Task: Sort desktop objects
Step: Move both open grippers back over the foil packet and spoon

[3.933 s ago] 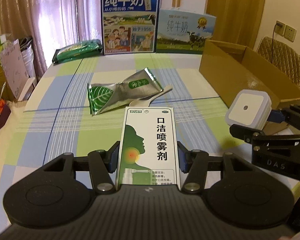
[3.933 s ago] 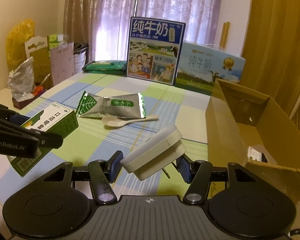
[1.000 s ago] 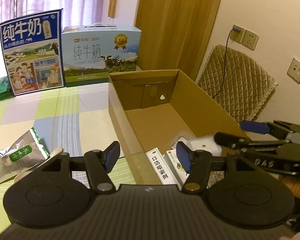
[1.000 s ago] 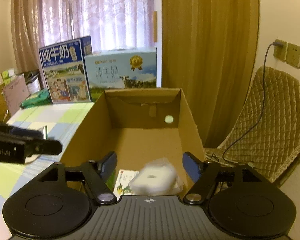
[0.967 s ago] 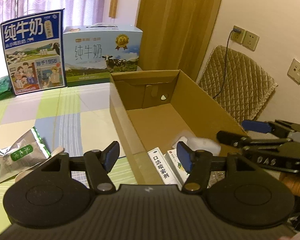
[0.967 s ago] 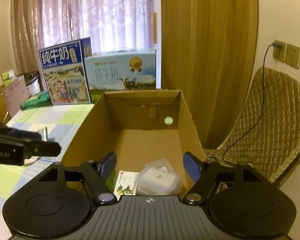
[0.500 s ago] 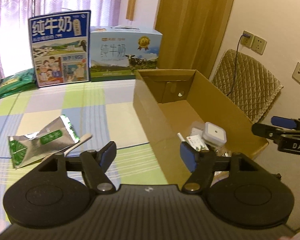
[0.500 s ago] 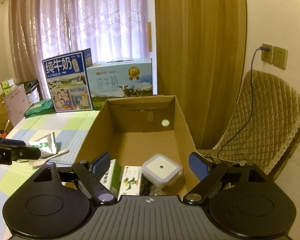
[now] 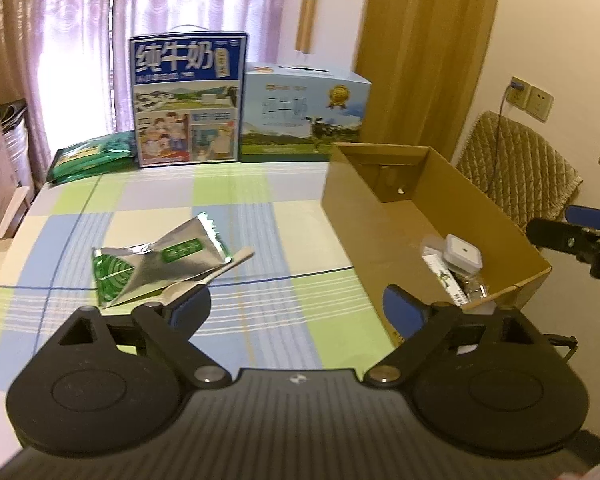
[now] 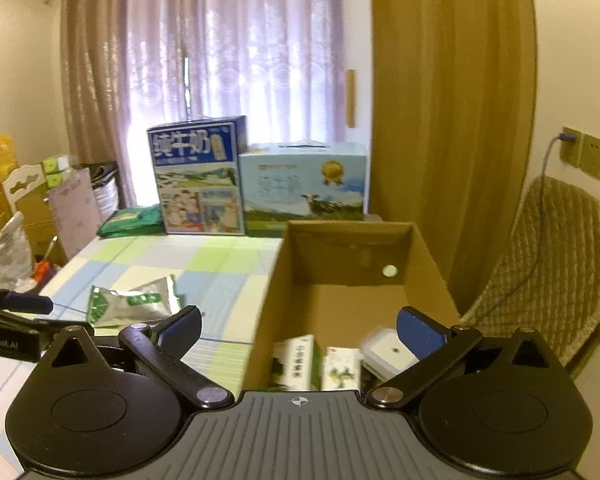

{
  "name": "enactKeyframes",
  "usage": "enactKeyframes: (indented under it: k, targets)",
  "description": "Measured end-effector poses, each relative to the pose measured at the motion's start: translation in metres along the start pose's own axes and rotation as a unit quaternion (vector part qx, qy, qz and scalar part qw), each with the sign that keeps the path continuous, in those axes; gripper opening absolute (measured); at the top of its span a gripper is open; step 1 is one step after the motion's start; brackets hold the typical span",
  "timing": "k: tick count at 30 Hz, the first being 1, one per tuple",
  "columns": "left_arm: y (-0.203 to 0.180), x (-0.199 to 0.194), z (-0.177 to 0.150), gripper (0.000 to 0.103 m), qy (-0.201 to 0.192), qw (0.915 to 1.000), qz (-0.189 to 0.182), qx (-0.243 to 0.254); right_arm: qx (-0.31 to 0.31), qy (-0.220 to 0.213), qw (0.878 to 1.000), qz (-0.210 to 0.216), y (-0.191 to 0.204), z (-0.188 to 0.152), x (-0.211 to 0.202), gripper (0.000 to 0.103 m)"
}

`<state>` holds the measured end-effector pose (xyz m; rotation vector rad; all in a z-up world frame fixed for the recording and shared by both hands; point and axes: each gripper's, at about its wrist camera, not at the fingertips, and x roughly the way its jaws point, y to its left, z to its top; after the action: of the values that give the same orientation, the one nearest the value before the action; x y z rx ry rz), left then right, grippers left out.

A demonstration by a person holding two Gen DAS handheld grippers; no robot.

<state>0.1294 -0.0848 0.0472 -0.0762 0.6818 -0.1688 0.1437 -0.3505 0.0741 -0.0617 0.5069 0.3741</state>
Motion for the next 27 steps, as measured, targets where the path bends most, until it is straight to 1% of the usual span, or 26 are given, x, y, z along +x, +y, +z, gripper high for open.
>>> enactKeyframes:
  k: [2,8,13,20,27]
  targets:
    - [0.007,-0.006,-0.004,0.097,-0.002,1.0,0.005,-0.001,-0.003,0.001,1.0,0.005,0.009,0.002,0.001,0.101]
    - [0.032,-0.019,-0.019,0.101,0.0,0.9996,0.026,-0.005,-0.02,0.001,1.0,0.024,0.037,0.007,0.001,0.101]
    - [0.06,-0.025,-0.032,0.101,0.007,0.9988,0.042,-0.022,-0.025,0.002,0.999,0.043,0.057,0.008,0.002,0.101]
    - [0.096,-0.025,-0.049,0.101,0.02,0.9971,0.064,-0.036,-0.033,0.009,0.997,0.069,0.084,0.008,0.014,0.101]
    - [0.118,-0.013,-0.056,0.101,0.034,0.9964,0.071,-0.029,-0.045,0.031,0.995,0.086,0.106,0.001,0.037,0.101]
